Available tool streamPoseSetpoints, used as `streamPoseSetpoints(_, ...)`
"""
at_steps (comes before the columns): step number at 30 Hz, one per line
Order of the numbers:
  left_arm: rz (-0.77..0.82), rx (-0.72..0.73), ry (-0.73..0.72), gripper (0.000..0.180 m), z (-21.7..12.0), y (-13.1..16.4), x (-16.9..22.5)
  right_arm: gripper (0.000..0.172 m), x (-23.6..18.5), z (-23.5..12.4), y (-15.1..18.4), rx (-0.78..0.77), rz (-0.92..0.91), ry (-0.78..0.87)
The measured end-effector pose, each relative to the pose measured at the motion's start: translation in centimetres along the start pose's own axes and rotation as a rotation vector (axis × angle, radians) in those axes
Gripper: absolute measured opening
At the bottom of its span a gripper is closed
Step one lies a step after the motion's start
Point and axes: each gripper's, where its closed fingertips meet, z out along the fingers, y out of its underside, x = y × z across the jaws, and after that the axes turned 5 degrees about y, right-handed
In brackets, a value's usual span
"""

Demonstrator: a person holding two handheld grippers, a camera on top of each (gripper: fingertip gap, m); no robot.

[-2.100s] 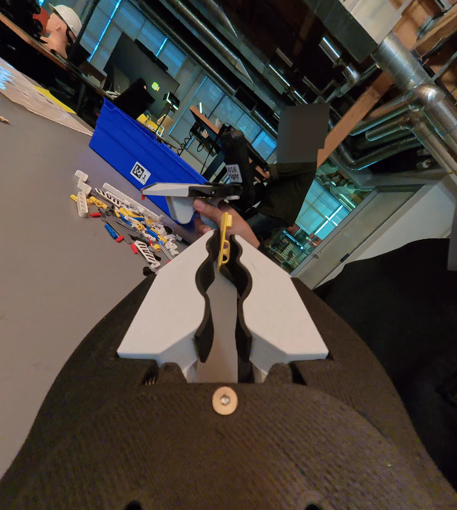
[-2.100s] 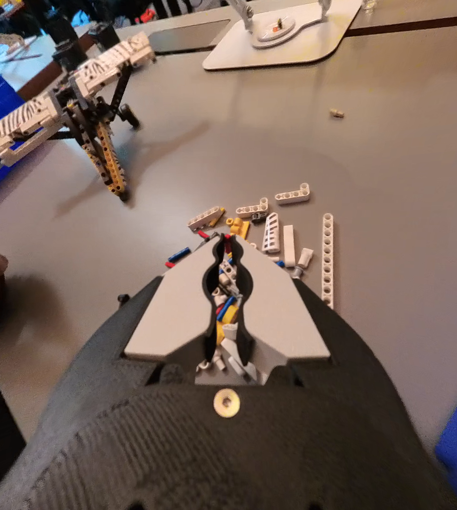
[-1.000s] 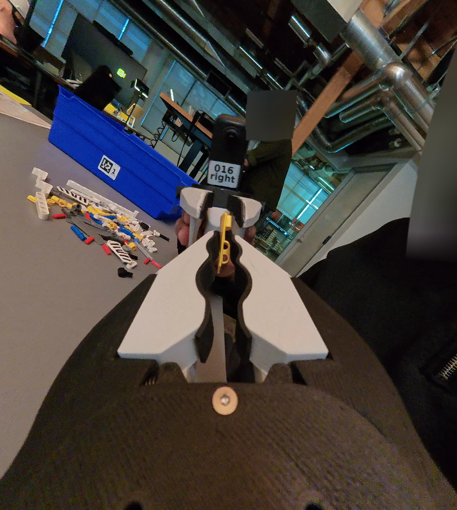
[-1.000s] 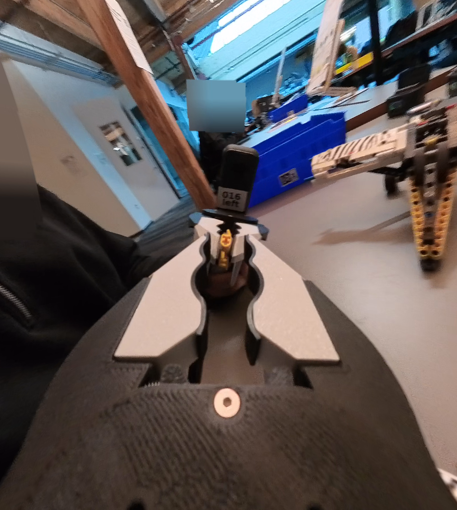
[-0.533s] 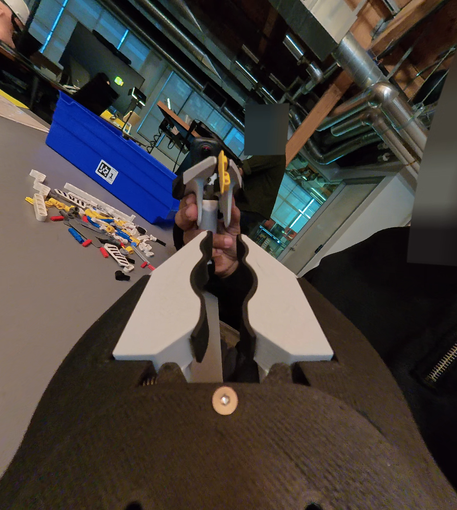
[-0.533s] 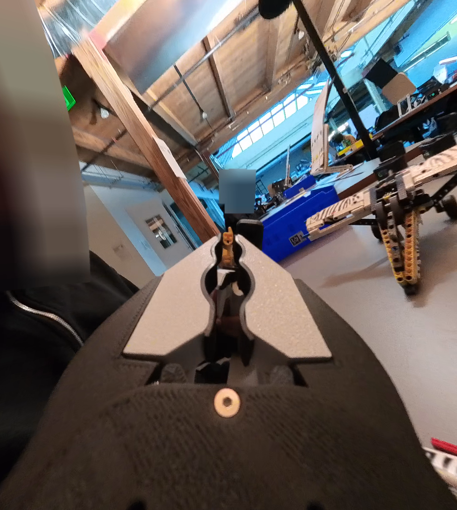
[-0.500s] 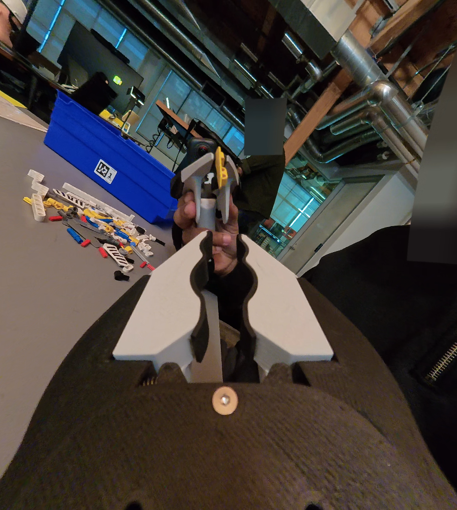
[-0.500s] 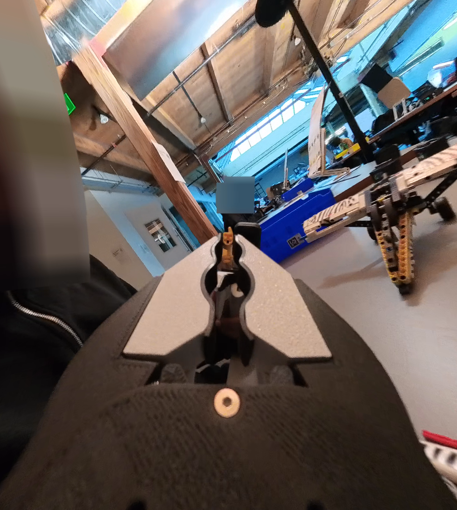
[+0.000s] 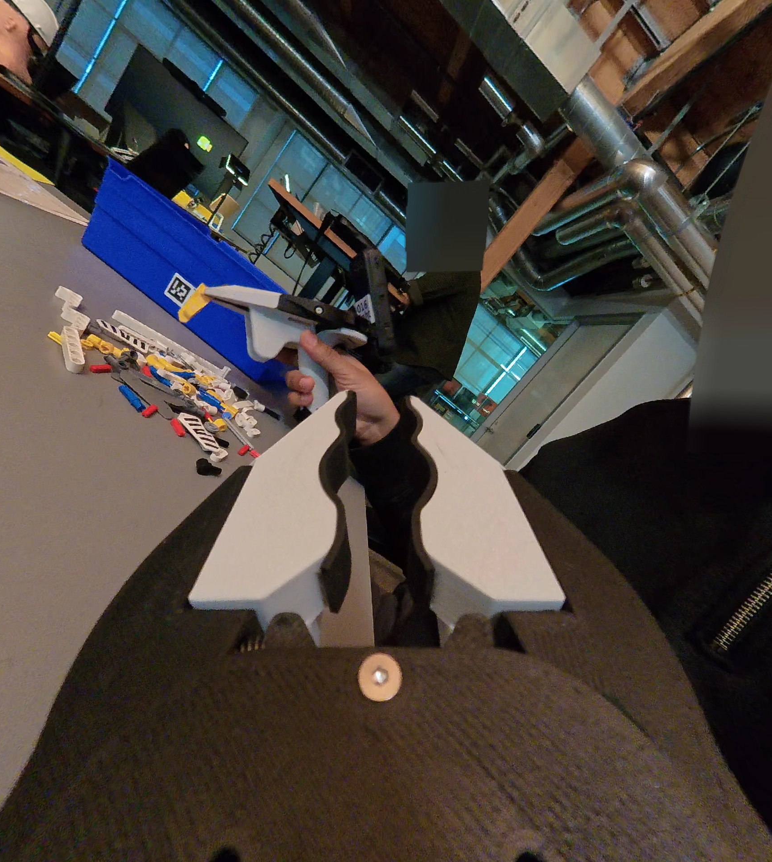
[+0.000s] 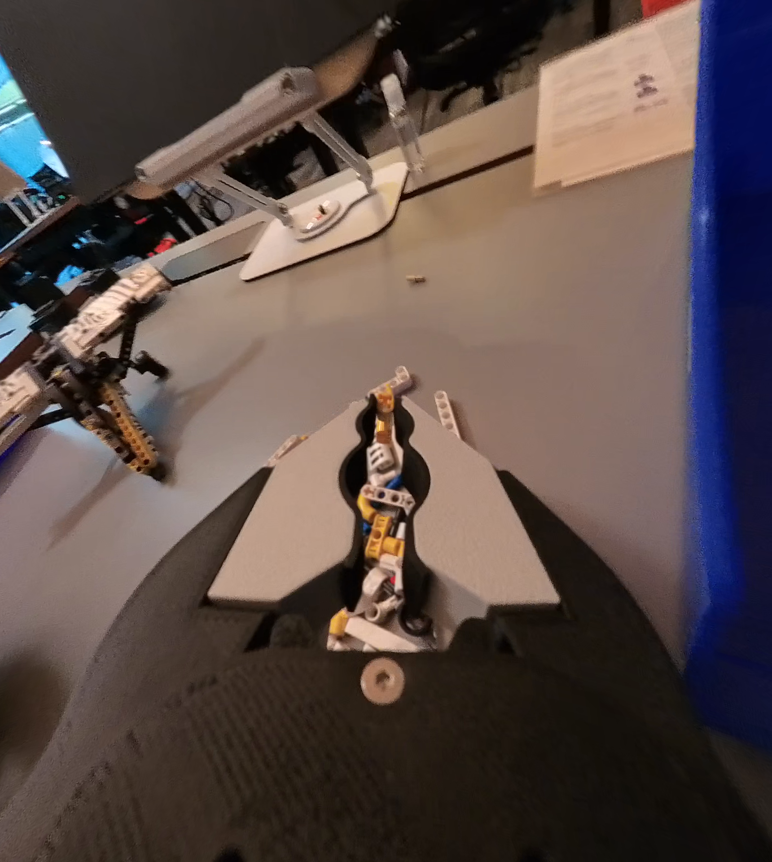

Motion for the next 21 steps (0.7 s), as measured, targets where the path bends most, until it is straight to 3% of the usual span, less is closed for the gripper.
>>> streamPoseSetpoints(9,-0.007,0.001,0.007,0.013,0.0,0.0,0.0,0.005,2.3,0.9,0.9,-0.021,0.007,0.135)
streamPoseSetpoints(18,-0.017,0.008,0.008,0.013,-0.1,-0.1,0.0,0.005,-0.3,3.0,0.0,-0.003,-0.103,0.092)
streamPoseSetpoints(19,-0.016,0.008,0.006,0.013,-0.1,-0.1,-0.1,0.007,-0.4,3.4,0.0,-0.011,-0.121,0.099)
streamPoseSetpoints(21,-0.014,0.007,0.005,0.013,-0.1,-0.1,-0.1,0.031,-0.5,4.2,0.3,-0.036,-0.132,0.107)
